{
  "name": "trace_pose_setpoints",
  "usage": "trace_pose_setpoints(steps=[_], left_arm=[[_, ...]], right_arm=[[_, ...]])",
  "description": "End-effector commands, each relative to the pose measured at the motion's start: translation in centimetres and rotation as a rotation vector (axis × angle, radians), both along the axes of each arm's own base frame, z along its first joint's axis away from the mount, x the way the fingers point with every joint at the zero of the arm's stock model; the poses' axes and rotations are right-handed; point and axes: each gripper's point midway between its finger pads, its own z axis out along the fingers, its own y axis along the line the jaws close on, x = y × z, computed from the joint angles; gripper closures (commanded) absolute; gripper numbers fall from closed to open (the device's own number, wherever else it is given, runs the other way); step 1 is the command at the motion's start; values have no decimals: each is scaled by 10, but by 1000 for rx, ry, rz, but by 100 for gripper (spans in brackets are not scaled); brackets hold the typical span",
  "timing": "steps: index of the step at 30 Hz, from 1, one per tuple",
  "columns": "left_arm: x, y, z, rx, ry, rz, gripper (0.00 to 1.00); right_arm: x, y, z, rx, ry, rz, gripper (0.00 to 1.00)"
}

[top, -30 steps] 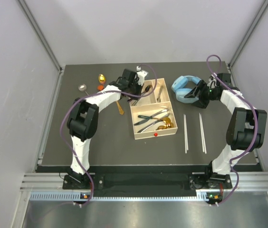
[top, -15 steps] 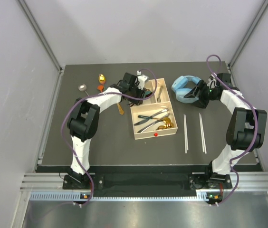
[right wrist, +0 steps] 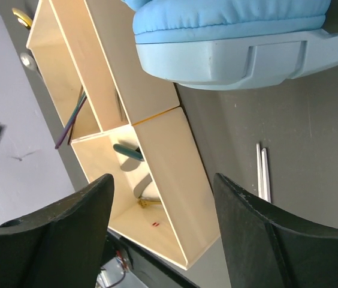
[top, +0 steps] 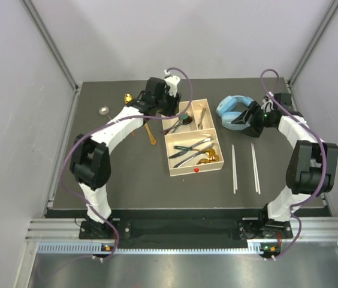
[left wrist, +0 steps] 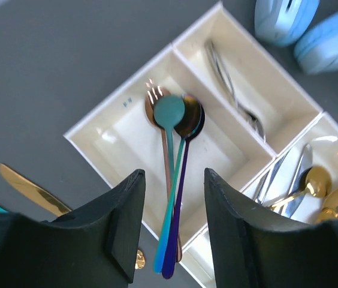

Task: Sort the eating utensils into containers
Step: Adjust the item, then adjust the storage box at the center of the board.

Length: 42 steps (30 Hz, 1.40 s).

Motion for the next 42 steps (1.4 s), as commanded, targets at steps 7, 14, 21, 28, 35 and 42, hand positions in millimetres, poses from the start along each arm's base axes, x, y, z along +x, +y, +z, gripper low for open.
trace_pose_setpoints(steps=[7,14,21,28,35,42], left_arm=[[12,65,63,-175,-36,336,52],[-22,79,23,-189,163,450,53],[-39,108,47,-215,46,567,52],[-49,110,38,-161,91,538,53],[-49,110,29,-157,96,540,53],[-51,107,20,-156,135,535,52]], right_arm=[[10,24,52,-84,-112,-35,33],[-21,50,17,-184,-33,66,32],[-27,53,-5,-191,-21,125,32],[-40,86,-16,-149,18,241,32],[-53,107,-33,-150,76,292,32],[-61,134,-16,-125,57,354,32]])
